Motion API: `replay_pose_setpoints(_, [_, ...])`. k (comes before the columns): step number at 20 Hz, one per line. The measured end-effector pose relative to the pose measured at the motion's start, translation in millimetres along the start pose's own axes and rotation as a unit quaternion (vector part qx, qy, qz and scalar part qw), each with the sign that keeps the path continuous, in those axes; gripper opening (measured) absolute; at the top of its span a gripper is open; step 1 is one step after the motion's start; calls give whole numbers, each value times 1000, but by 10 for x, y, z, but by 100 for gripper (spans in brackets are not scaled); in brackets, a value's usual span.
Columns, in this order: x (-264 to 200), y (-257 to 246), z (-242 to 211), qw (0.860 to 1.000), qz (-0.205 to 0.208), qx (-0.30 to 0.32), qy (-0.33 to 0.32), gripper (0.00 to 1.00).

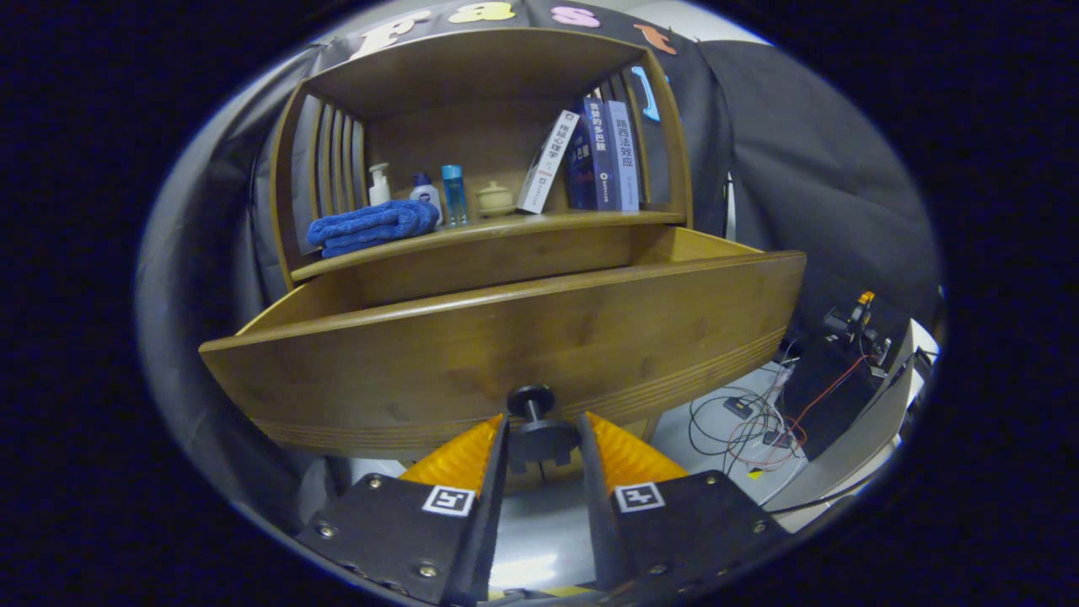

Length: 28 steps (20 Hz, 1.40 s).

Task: Pull open the drawer, take out the items inside it, and place them on the countertop above the cabinet.

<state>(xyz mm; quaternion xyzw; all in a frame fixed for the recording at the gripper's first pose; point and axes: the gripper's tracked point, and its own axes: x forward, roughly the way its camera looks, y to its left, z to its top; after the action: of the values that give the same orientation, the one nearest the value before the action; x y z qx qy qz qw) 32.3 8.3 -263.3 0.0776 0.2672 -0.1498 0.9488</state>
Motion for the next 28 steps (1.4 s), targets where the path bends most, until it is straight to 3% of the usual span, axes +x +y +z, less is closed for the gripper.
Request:
replay_pose_setpoints(4, [-191, 25, 188, 999, 27, -7, -32, 55])
replay_pose_setpoints(12, [-494, -93, 912, 995, 9, -15, -96, 55])
replay_pose_setpoints(17, [-369, -61, 1429, 990, 11, 14, -137, 55])
replay_pose_setpoints(22, [15, 7, 1559, 996, 0, -4, -94, 55])
replay_pose_setpoints(26, [438, 219, 1646, 998, 32, -3, -53, 55])
replay_pose_setpoints(28, [723, 139, 1546, 1000, 17, -5, -12, 56])
